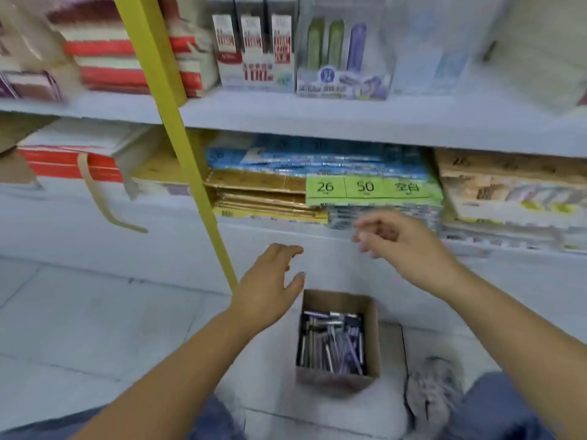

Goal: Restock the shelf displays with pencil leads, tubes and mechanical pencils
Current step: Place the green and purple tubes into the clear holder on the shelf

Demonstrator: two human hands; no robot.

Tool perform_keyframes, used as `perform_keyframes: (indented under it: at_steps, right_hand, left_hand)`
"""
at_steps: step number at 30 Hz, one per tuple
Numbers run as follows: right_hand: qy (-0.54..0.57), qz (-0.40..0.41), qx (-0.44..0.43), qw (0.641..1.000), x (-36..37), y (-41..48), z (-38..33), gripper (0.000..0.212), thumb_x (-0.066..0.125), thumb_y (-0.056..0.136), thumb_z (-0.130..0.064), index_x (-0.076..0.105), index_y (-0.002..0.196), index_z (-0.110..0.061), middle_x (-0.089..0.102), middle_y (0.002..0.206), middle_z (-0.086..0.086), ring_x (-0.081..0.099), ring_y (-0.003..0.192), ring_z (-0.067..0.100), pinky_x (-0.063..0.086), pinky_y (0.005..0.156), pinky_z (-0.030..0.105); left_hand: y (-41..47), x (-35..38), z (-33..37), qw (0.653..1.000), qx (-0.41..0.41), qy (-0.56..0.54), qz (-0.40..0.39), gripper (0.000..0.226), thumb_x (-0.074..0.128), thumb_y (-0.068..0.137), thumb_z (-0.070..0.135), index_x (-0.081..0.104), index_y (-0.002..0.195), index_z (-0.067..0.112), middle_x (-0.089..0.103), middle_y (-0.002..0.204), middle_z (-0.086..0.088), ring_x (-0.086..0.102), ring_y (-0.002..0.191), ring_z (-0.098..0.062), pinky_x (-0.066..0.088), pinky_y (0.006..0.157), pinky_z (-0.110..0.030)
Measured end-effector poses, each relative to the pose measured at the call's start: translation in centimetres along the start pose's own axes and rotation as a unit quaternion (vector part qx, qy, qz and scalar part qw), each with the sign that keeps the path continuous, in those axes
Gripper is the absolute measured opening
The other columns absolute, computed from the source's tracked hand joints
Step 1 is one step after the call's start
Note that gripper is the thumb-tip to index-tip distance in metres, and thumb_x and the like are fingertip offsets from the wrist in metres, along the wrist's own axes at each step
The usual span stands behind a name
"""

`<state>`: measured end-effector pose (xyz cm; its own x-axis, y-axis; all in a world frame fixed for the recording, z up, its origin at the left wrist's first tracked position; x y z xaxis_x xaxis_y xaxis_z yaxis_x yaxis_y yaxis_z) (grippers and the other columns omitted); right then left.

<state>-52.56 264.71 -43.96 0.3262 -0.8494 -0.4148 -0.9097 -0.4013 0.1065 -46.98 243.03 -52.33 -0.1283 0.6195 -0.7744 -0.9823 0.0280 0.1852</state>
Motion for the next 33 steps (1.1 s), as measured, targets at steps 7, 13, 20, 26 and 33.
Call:
perform_keyframes:
  at_steps: [7,13,20,26,33]
  right_hand:
    - [-0.025,-0.094,0.256,0.962,8.4,-4.3,19.7,0.021,0.062,0.092,-0.010,0.061,0.096,-0.031,0.068,0.105,0.007,0.063,0.100,0.022,0.050,0.095,0.044]
    - [-0.048,-0.003,0.334,0.941,12.6,-4.2,27.0,0.035,0.066,0.090,-0.013,0.058,0.124,-0.019,0.057,0.111,0.000,0.058,0.105,0.017,0.040,0.086,0.022]
    - [-0.080,0.064,0.347,0.932,15.1,-2.8,30.4,0.058,0.066,0.087,-0.002,0.043,0.140,-0.005,0.042,0.142,0.013,0.046,0.128,0.028,0.036,0.107,0.028]
    - [-0.179,0.054,0.320,0.929,15.9,-2.4,32.3,0.052,0.067,0.090,-0.022,0.050,0.137,-0.011,0.042,0.142,0.012,0.032,0.133,0.029,0.027,0.113,0.035]
    - [-0.237,-0.023,0.285,0.929,16.3,-1.3,33.6,0.048,0.063,0.091,-0.038,0.055,0.133,-0.016,0.053,0.128,0.011,0.035,0.123,0.030,0.031,0.108,0.036]
  left_hand:
    - [-7.6,12.8,-7.9,0.942,-0.260,-0.096,-0.189,0.060,0.054,0.101,0.038,0.031,0.152,0.020,0.036,0.153,-0.003,0.054,0.126,-0.018,0.040,0.100,-0.024]
    - [-8.6,16.4,-10.7,0.906,-0.333,-0.155,-0.211,0.059,0.056,0.099,0.039,0.035,0.152,0.026,0.043,0.151,0.004,0.053,0.126,-0.010,0.041,0.095,-0.020]
    - [-9.0,17.3,-11.5,0.876,-0.354,-0.251,-0.208,0.041,0.055,0.101,0.030,0.052,0.142,0.033,0.061,0.135,0.016,0.062,0.111,0.000,0.047,0.090,-0.014]
    - [-9.3,17.8,-12.1,0.866,-0.357,-0.282,-0.207,0.039,0.053,0.101,0.031,0.052,0.140,0.039,0.063,0.129,0.019,0.062,0.109,0.001,0.048,0.089,-0.018]
    - [-9.7,18.1,-12.5,0.867,-0.355,-0.283,-0.206,0.041,0.055,0.100,0.033,0.052,0.140,0.039,0.063,0.131,0.018,0.062,0.110,-0.001,0.051,0.095,-0.026]
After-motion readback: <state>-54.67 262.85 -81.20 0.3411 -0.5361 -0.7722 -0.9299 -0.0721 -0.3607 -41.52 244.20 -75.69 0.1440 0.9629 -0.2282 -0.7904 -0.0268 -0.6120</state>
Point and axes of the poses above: each hand's wrist, its own y-axis towards the middle knuckle, its own x-axis out of the palm, z = x × y, the point moved 2 cm from there along y, towards the middle knuckle
